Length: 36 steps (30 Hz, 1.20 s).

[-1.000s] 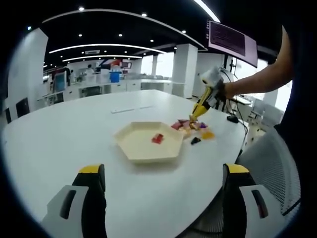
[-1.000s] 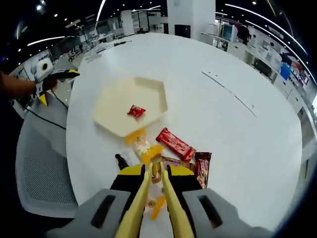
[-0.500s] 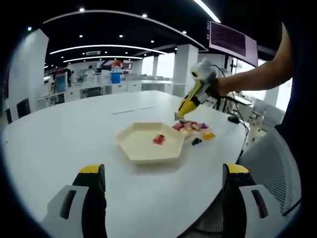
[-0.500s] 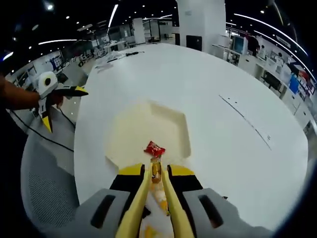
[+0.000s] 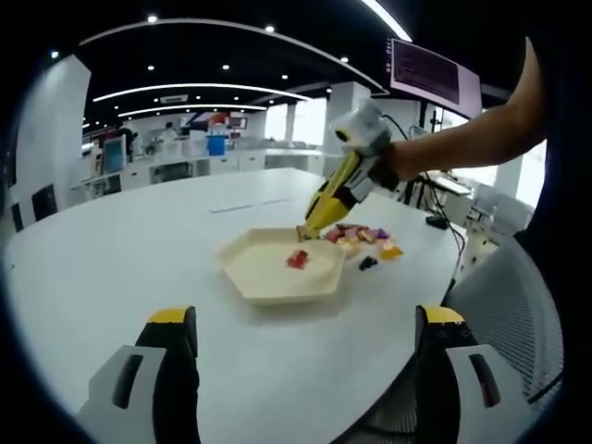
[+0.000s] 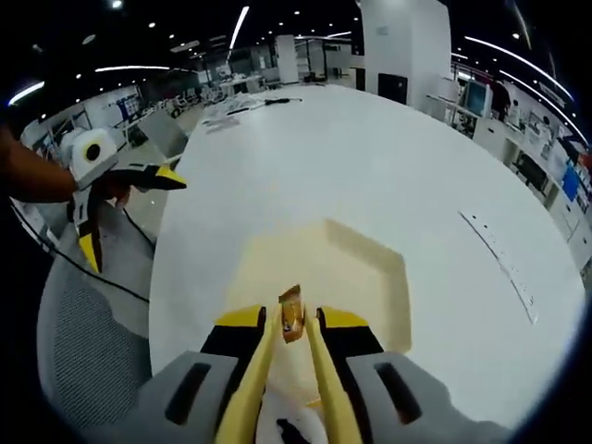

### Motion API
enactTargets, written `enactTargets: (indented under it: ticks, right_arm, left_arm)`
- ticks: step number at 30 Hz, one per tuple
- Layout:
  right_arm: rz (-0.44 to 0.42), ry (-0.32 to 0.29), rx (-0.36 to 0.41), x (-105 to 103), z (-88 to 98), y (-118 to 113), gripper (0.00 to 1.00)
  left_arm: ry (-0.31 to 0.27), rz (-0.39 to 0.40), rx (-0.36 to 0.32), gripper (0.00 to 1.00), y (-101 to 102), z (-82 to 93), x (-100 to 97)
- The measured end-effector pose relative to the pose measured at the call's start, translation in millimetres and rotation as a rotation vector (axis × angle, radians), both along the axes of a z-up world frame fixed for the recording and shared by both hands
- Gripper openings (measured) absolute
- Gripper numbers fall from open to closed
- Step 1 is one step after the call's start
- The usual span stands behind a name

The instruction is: Place the target food into the container with the food tongs after gripping and lifting it, then release it inside without dropping or visibly crushing the food.

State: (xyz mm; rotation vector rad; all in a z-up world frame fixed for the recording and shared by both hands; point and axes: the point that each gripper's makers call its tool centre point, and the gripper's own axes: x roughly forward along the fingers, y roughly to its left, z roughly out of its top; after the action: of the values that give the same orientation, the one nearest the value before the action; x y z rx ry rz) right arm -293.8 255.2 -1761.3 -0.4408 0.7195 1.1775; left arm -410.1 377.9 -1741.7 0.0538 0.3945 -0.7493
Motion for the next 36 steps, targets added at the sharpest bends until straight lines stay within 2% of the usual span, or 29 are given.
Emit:
enactTargets:
  ticks: [7, 21, 31, 36]
  right_arm:
    - [0.021, -0.018, -0.014, -3.5, 0.6, -1.9, 0.24]
    - [0.006, -0.062, 0.038, 6.8, 17.7, -2.6, 0.26]
    - [-0.001, -0.096, 0.031, 10.0, 31.8, -31.0, 0.27]
    - [-0.020, -0.098, 0.024, 10.9, 34.1, -53.5, 0.27]
  left_arm:
    - [-0.001, -0.002, 0.003, 0.94, -0.8, 0.0, -0.3]
    - [0.001, -0.005, 0.010, 0.94, -0.2, -1.7, -0.4]
    - [-0.001, -0.005, 0.008, 0.95, -0.6, -1.1, -0.7]
    - [-0.033, 0.003, -0.043, 0.99, -0.7, 9.8, 1.1]
